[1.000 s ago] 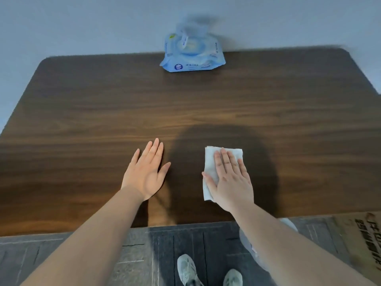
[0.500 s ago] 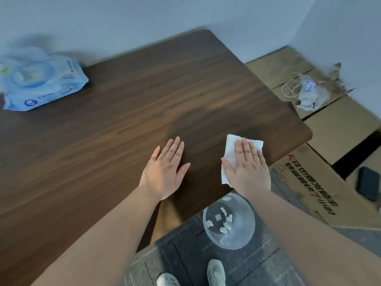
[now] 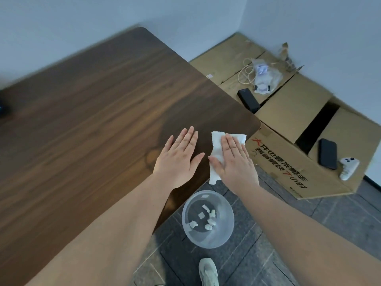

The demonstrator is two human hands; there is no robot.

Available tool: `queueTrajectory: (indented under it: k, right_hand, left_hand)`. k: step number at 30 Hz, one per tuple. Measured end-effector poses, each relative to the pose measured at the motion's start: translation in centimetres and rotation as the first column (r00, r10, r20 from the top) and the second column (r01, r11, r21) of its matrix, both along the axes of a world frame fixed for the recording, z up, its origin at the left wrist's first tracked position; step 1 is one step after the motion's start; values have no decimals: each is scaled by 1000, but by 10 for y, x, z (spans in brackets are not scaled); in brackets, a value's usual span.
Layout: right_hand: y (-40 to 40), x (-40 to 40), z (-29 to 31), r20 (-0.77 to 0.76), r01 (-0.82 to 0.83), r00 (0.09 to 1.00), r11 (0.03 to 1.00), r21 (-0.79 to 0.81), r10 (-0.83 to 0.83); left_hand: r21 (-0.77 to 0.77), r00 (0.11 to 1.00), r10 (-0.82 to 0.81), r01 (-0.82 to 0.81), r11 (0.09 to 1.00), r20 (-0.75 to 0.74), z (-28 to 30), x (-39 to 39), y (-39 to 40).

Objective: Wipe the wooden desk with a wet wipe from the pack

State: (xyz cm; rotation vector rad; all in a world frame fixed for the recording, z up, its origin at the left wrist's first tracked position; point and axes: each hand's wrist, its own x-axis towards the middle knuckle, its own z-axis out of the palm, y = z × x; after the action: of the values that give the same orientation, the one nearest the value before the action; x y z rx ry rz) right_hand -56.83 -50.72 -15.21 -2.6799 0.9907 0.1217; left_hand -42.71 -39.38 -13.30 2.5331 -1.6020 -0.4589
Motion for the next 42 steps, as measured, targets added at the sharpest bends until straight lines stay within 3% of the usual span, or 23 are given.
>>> queueTrajectory:
  k: [5,8,12,14,20,35,38,42]
  right_hand:
    - [-10,-21,-4,339,78,937,996,38,-86]
    - [-14,-41,-6,397,108,909,991,75,-129]
    - [-11,-76,-24,114,281,943,930,239,-314]
    - [-2,-91,-51,-38,272,961,918,287,-273]
    - [30,-94,-139,-275,279,942,901,332,-190]
    - [87,-92,-280,-388,430,887,756,494,-251]
    - [84,-99,-278,-413,393,891,772,499,-187]
    - [72,-101,-236,-331,388,917,702,598,-225]
  left_hand:
    - [-24,1000,-27,27,999,-2,-4,-13,-25]
    - [-3,999,-29,29,1000,16,-11,-18,-31]
    - [-46,993,-31,37,998,118,-19,-20,-27]
    - [-55,992,-26,33,998,120,-18,-18,-26]
    - [-67,989,-18,28,997,149,-26,-23,-31]
    - [-101,979,-20,41,994,204,-34,-23,-34]
    - [-115,980,-25,48,992,196,-33,-21,-35]
    - [-88,985,-33,49,995,167,-31,-23,-33]
